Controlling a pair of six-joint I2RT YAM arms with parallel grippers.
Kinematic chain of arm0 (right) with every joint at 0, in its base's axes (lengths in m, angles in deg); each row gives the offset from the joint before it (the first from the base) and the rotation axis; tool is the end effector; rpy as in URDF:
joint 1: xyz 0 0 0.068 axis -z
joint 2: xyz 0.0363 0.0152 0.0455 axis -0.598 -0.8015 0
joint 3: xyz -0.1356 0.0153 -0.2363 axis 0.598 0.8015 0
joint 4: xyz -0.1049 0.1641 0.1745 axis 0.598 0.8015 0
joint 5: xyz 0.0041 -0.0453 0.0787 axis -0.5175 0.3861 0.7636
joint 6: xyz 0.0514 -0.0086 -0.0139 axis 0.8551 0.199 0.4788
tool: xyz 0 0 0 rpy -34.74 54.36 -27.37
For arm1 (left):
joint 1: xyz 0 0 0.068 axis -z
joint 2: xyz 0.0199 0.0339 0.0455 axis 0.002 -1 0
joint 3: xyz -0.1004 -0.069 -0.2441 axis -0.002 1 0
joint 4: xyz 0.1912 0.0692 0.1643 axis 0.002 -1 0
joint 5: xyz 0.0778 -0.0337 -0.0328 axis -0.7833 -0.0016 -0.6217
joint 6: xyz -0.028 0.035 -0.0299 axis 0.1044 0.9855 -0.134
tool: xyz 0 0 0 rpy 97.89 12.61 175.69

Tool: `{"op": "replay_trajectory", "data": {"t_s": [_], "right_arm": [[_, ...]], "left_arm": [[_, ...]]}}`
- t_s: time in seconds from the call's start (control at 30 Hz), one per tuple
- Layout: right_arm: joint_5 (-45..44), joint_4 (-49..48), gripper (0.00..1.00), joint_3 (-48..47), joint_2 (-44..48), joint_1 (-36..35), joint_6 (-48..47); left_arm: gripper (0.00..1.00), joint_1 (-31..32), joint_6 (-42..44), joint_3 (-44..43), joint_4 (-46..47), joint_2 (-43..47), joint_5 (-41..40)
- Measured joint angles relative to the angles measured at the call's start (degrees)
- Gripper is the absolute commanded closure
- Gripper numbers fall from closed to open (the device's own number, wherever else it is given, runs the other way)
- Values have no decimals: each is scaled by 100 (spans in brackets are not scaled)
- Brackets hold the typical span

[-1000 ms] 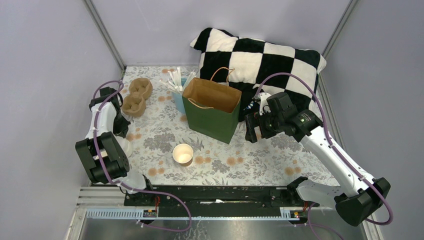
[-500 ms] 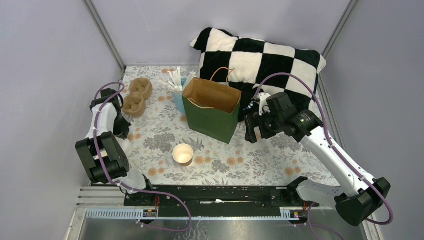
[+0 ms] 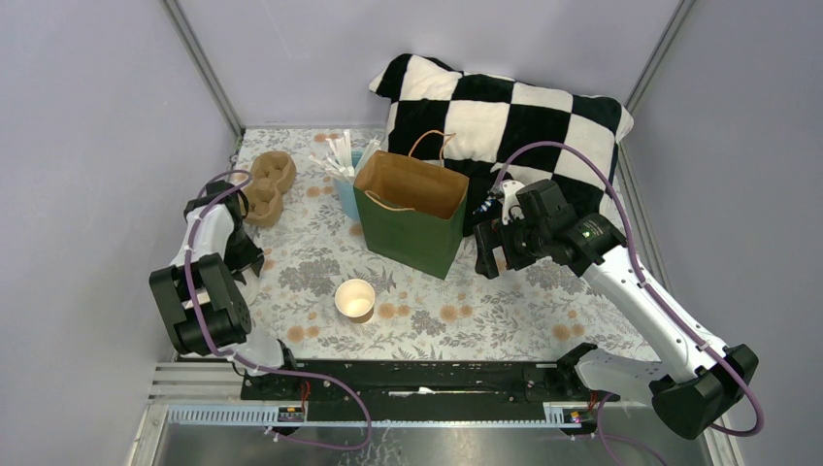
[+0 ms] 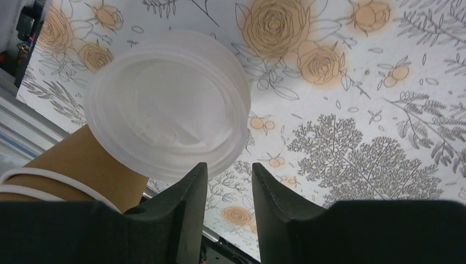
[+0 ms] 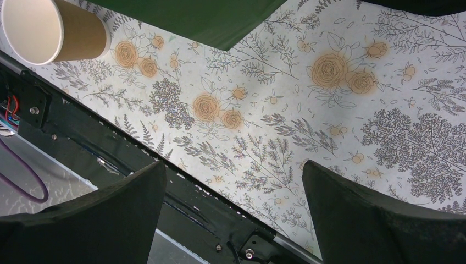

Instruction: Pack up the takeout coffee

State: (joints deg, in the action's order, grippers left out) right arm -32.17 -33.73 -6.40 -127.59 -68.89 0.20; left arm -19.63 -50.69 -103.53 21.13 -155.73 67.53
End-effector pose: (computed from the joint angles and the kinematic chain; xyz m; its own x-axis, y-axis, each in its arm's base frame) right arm 0.1849 0.1235 0.3364 -0.6980 -0.2863 -0.6563 -0.5368 0.8159 0.2150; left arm 0.2537 0.0994 0.2190 -0.7009 -0.6826 -0.2067 -0.7119 0.6874 0.1438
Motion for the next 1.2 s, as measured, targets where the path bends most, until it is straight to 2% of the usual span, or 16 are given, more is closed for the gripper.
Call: {"op": "replay_trajectory", "data": {"t_s": [0.07,0.2,0.33,0.67,0.73,0.9,1.2], "right_arm": [[0,-2,0,0,0,-11,-4],[0,-2,0,0,0,-24,-9],[-2,-2,0,0,0,-48,-20],[-2,-4,0,0,0,-48,-22],[-2,-4,0,0,0,-48,-22],[-2,-4,0,0,0,-48,-22],[-2,-4,0,0,0,-48,-22]], "left_arm": [[59,35,17,66,-13,66,9],[67,59,15,146,-35,240,9],[70,57,35,146,-42,247,-39],[80,61,96,133,2,-79,-120],[88,63,116,127,13,-131,-122],[99,111,144,59,9,-131,-160],[100,308,168,-269,-15,-199,-249]]}}
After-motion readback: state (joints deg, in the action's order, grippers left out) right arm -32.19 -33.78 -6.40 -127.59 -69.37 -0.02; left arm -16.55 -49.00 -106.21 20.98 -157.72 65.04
